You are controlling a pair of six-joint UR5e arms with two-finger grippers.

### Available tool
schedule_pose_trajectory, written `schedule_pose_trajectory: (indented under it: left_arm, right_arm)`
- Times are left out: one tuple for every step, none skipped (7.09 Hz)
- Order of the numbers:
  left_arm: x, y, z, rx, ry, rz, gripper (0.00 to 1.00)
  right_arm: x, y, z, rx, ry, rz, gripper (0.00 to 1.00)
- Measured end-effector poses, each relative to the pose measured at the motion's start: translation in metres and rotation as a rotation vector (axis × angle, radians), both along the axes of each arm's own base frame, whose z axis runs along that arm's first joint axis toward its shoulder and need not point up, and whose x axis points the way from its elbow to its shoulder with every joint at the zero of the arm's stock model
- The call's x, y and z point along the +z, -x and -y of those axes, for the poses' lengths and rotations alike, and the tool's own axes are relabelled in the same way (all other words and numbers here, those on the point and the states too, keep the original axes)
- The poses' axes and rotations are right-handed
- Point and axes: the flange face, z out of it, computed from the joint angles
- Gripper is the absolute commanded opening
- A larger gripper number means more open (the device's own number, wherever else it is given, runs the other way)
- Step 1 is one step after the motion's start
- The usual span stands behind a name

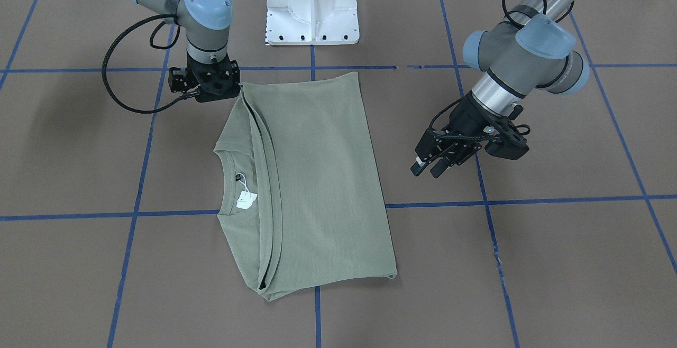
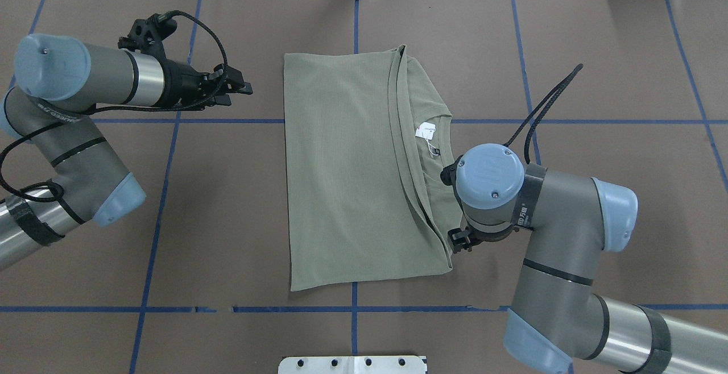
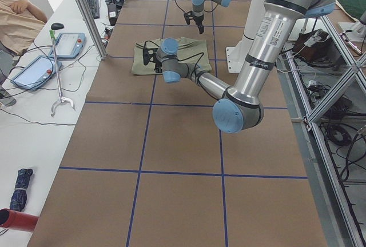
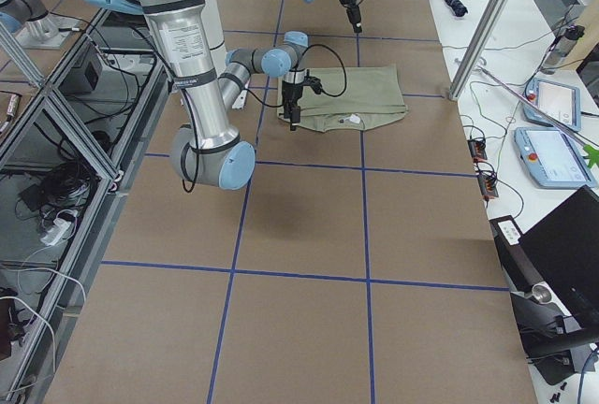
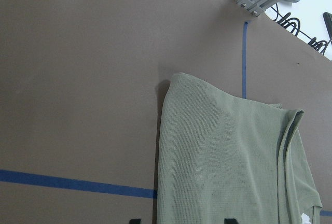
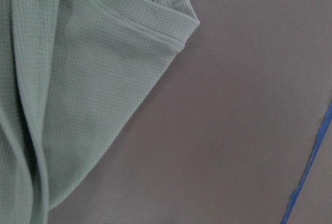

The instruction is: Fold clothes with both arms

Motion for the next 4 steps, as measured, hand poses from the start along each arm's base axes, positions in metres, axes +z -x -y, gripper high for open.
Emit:
schedule_pose_trajectory:
  left_arm:
    - [0.003,0.003,-0.004,0.001,0.001,0.002,0.62]
    - [0.008,0.007,-0.009,0.002,0.003,0.004,0.62]
    - [0.012,0.01,-0.012,0.003,0.006,0.008,0.62]
    - [0.014,0.011,-0.013,0.003,0.007,0.01,0.62]
  right_arm:
    - [-0.021,0.021,0.011,0.008,-0.009,0.025,1.0]
    - [-0.033,0.04,0.02,0.013,-0.019,0.048,1.0]
    - [-0.036,0.055,0.028,0.02,-0.031,0.064,1.0]
    - [-0.037,0.067,0.035,0.026,-0.042,0.07,1.0]
